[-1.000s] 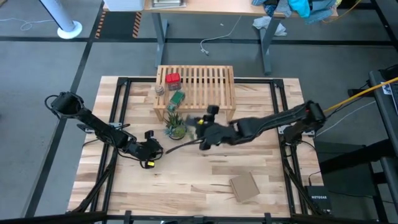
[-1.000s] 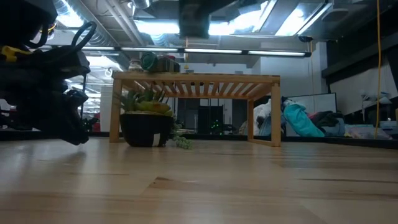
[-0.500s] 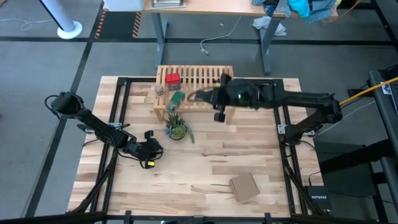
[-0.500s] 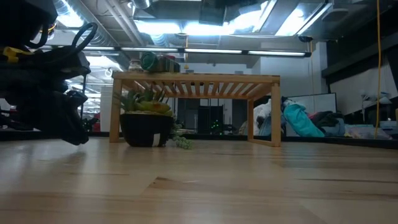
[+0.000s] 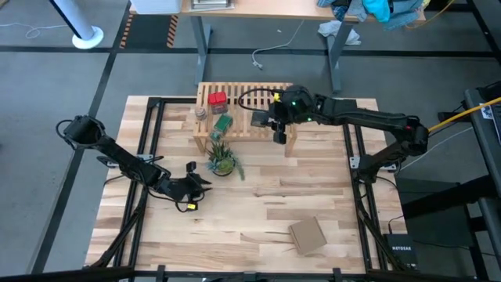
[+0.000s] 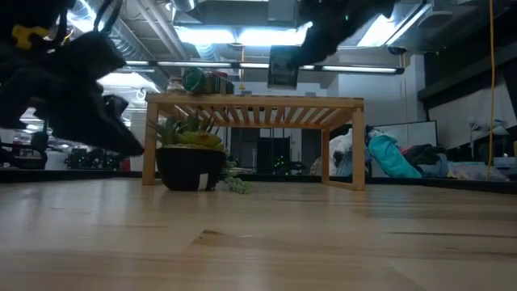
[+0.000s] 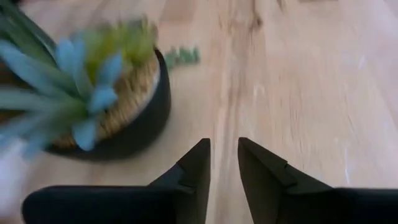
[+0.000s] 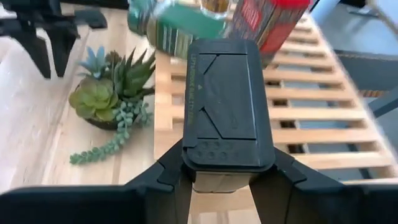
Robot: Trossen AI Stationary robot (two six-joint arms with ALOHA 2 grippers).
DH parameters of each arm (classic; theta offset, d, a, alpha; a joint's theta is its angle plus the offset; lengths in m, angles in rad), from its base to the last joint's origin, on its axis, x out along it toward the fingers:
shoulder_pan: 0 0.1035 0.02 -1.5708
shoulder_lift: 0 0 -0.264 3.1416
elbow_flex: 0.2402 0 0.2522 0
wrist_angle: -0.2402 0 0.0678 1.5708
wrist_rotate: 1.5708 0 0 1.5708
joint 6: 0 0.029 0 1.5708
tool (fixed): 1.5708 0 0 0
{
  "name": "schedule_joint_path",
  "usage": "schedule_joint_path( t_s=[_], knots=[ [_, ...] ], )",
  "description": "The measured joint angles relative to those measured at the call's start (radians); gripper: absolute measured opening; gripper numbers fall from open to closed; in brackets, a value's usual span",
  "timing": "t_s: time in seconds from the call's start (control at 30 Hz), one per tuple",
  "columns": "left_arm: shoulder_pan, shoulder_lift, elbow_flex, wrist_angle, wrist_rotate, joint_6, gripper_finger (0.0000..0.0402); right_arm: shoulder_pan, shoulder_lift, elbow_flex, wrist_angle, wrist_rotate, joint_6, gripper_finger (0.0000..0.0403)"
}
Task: Shelf spices
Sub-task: Put the black seasoning can on the shelf
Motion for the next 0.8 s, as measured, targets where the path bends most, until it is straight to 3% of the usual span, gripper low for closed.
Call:
schedule_joint_path(
  t_s=[0.17,0.37,0.8],
  knots=[
    [0.041,-0.087,0.000,-0.042,-0.028,0.079,0.0044,-0.053,0.000,-0.052,0.061,-0.077,-0.018,0.0130],
    [0.124,-0.286,0.000,-0.148,-0.028,0.214,0.0006,-0.112,0.000,-0.053,0.088,-0.132,-0.044,0.0130],
    [0.231,-0.717,0.000,-0.426,-0.024,0.354,0.0003,-0.240,0.002,-0.053,0.095,-0.232,-0.075,0.0130]
  ],
)
